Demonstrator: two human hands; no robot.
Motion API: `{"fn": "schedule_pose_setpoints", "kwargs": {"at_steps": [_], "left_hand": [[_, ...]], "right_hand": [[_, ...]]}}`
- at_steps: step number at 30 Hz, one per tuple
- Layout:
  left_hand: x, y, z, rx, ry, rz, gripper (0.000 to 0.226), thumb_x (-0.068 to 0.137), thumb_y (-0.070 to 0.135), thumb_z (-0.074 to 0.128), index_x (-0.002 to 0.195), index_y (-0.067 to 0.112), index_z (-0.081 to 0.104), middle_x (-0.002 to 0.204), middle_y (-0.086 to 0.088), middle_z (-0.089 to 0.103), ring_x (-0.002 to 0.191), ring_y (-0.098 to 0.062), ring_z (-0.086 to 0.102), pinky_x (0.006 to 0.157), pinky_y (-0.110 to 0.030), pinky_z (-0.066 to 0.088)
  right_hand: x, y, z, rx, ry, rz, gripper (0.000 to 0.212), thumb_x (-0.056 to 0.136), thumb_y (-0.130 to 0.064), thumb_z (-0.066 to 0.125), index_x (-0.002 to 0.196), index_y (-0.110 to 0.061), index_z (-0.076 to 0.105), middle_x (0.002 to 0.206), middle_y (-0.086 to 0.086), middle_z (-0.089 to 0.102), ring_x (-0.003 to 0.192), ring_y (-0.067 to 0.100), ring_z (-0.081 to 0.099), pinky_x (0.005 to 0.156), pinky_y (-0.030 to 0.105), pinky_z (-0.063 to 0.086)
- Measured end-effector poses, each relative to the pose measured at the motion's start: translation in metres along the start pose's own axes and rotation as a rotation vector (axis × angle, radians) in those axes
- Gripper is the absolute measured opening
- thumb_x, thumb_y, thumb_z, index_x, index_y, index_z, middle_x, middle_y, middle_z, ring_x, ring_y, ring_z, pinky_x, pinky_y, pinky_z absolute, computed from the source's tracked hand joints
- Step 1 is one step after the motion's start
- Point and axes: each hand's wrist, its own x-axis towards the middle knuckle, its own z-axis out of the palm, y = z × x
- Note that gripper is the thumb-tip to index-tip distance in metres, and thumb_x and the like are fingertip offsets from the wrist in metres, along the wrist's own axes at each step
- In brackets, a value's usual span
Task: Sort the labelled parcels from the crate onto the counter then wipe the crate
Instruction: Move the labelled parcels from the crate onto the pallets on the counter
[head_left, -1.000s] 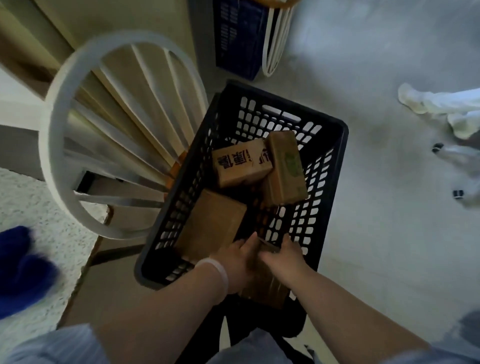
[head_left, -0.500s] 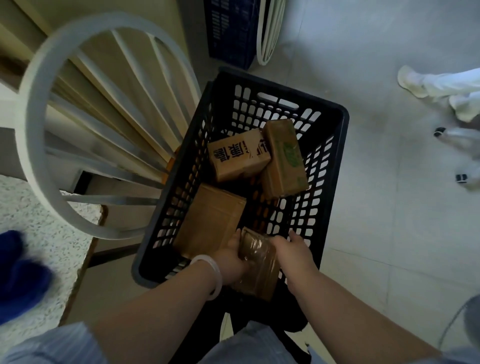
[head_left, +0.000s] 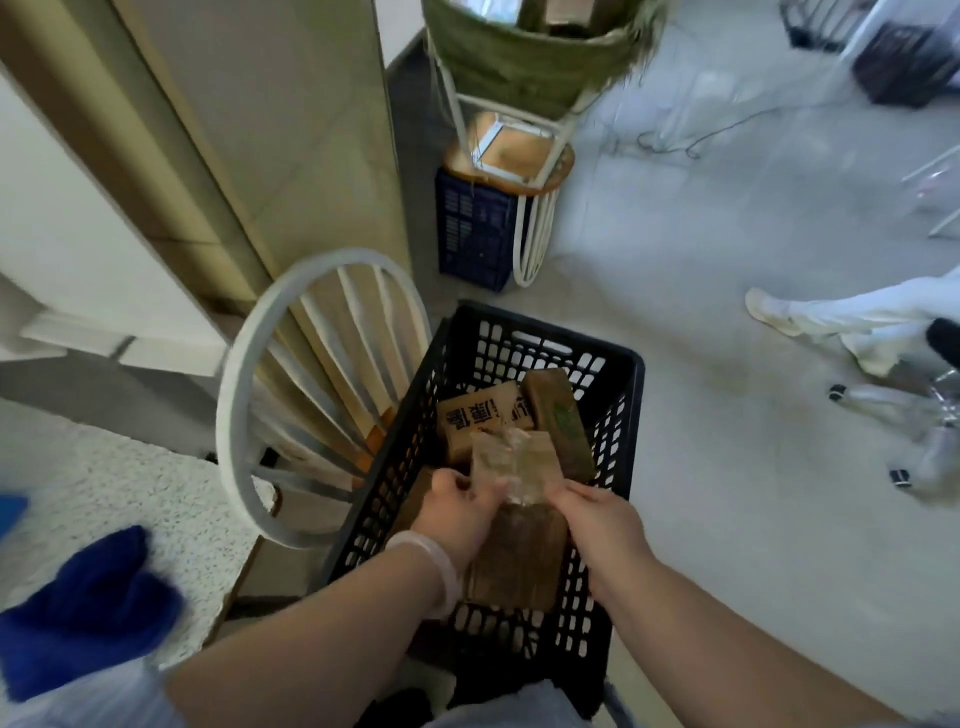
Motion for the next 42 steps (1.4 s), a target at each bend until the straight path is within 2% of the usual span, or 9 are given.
{"fn": "schedule_pose_setpoints", "kwargs": {"at_steps": [8, 12, 15, 19, 22, 27, 32, 38, 42], "left_hand": [[-0.034, 0.051, -0.02, 0.047, 0.121, 0.232, 0.062, 0.089, 0.034, 0.061, 0.146, 0.022, 0.037, 0.121, 0.0, 0.055, 0.089, -0.015, 0.053, 0.072, -0.026, 0.047], [-0.044, 0.066, -0.034, 0.015, 0.122, 0.294, 0.125, 0.052, 0.083, 0.068, 0.151, 0.019, 0.029, 0.145, -0.004, 0.039, 0.129, -0.027, 0.046, 0.106, -0.039, 0.044], [-0.054, 0.073, -0.042, 0.023, 0.083, 0.304, 0.127, 0.061, 0.073, 0.074, 0.157, 0.029, 0.002, 0.154, -0.008, 0.02, 0.14, -0.032, 0.03, 0.113, -0.042, 0.034], [-0.052, 0.072, -0.052, -0.062, 0.101, 0.325, 0.122, 0.06, 0.069, 0.077, 0.154, 0.038, 0.006, 0.152, -0.01, 0.025, 0.135, -0.035, 0.037, 0.109, -0.046, 0.039], [-0.044, 0.064, -0.063, -0.259, 0.064, 0.3, 0.127, 0.046, 0.076, 0.081, 0.149, 0.05, 0.012, 0.147, -0.005, 0.041, 0.123, -0.03, 0.053, 0.1, -0.049, 0.049], [-0.055, 0.057, -0.074, -0.604, -0.109, 0.289, 0.082, 0.088, 0.039, 0.067, 0.153, 0.044, 0.017, 0.136, -0.003, 0.053, 0.11, -0.026, 0.06, 0.09, -0.043, 0.054], [-0.066, 0.058, -0.078, -0.549, -0.109, 0.35, 0.06, 0.093, 0.041, 0.057, 0.141, 0.062, 0.028, 0.127, 0.001, 0.059, 0.108, -0.024, 0.061, 0.082, -0.037, 0.054], [-0.063, 0.056, -0.095, -0.513, -0.102, 0.416, 0.069, 0.078, 0.032, 0.078, 0.136, 0.05, 0.046, 0.116, -0.001, 0.068, 0.101, -0.024, 0.067, 0.092, -0.045, 0.055], [-0.06, 0.049, -0.115, -0.461, -0.17, 0.375, 0.064, 0.076, 0.028, 0.08, 0.132, 0.044, 0.054, 0.108, -0.004, 0.073, 0.096, -0.026, 0.072, 0.084, -0.04, 0.058]], "right_hand": [[-0.047, -0.044, -0.002, -0.1, -0.077, -0.464, 0.05, 0.095, -0.031, 0.062, 0.142, -0.035, 0.045, 0.135, -0.009, 0.051, 0.115, 0.007, 0.052, 0.071, 0.011, 0.044], [-0.066, -0.042, 0.004, -0.103, -0.103, -0.599, 0.041, 0.097, -0.054, 0.045, 0.137, -0.047, 0.048, 0.147, -0.012, 0.04, 0.137, 0.009, 0.037, 0.108, 0.036, 0.044], [-0.073, -0.043, 0.004, -0.168, -0.065, -0.708, 0.057, 0.084, -0.077, 0.029, 0.13, -0.053, 0.052, 0.145, -0.016, 0.039, 0.14, 0.006, 0.03, 0.116, 0.041, 0.035], [-0.071, -0.056, -0.002, -0.357, -0.062, -0.861, 0.05, 0.09, -0.073, 0.028, 0.13, -0.052, 0.049, 0.133, -0.036, 0.035, 0.136, -0.005, 0.026, 0.117, 0.037, 0.033], [-0.063, -0.064, -0.004, -0.414, 0.025, -0.956, 0.039, 0.098, -0.039, 0.051, 0.137, -0.038, 0.05, 0.14, -0.023, 0.039, 0.138, 0.001, 0.027, 0.113, 0.04, 0.039], [-0.061, -0.088, -0.007, -0.204, 0.063, -0.64, 0.067, 0.095, -0.042, 0.059, 0.152, -0.034, 0.024, 0.156, -0.005, 0.028, 0.143, 0.021, 0.03, 0.11, 0.046, 0.037], [-0.06, -0.094, 0.001, -0.152, -0.221, -0.49, 0.036, 0.099, -0.039, 0.053, 0.134, -0.034, 0.048, 0.111, -0.014, 0.065, 0.095, 0.003, 0.062, 0.067, 0.02, 0.047], [-0.063, -0.094, 0.008, -0.176, -0.214, -0.522, 0.043, 0.095, -0.044, 0.057, 0.135, -0.035, 0.042, 0.121, -0.01, 0.062, 0.1, 0.006, 0.061, 0.073, 0.023, 0.051], [-0.06, -0.108, -0.001, -0.155, -0.122, -0.524, 0.077, 0.091, -0.046, 0.063, 0.154, -0.033, 0.02, 0.145, -0.003, 0.044, 0.124, 0.019, 0.051, 0.089, 0.036, 0.049]]}}
